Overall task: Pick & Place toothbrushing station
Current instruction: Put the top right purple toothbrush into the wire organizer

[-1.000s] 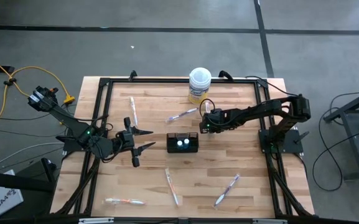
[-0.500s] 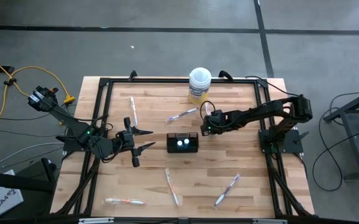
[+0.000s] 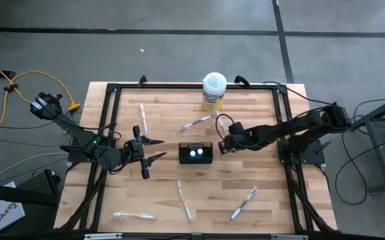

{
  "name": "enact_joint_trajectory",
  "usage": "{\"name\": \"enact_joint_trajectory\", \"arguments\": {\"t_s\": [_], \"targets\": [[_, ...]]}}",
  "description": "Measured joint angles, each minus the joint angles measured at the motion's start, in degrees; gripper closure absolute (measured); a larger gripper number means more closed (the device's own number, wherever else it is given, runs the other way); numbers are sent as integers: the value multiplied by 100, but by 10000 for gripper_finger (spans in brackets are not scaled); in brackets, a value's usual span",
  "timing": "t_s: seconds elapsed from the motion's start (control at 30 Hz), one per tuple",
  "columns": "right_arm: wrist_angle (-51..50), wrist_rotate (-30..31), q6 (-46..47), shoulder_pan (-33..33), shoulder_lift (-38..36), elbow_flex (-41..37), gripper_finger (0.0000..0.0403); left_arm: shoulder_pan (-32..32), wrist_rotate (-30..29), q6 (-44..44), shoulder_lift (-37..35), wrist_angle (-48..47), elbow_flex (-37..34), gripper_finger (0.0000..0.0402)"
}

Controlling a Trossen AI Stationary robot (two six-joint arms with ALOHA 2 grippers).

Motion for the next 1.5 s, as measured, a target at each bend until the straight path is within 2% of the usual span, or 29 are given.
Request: {"name": "enact_joint_trajectory", "arguments": {"t_s": [0.33, 0.53, 0.7, 0.93, 1.2, 1.5], "targets": [[486, 1265, -1309, 638, -526, 9, 380, 54, 53, -282, 0, 1, 2, 219], [1126, 1924, -2369, 897, -657, 13, 380, 453, 1050, -682, 0, 12, 3, 219], [1784, 1942, -3286, 1060, -657, 22, 380, 969, 1533, -974, 0, 16, 7, 219], [1865, 2088, -4134, 1337, -657, 401, 380, 1642, 2480, -1065, 0, 137, 7, 219], [2441, 2491, -5187, 1528, -635, 693, 380, 2066, 3346, -915, 9, 608, 7, 219], [2828, 3001, -6160, 1616, -419, 695, 380, 2258, 3470, -848, 472, 1472, 7, 219]]}}
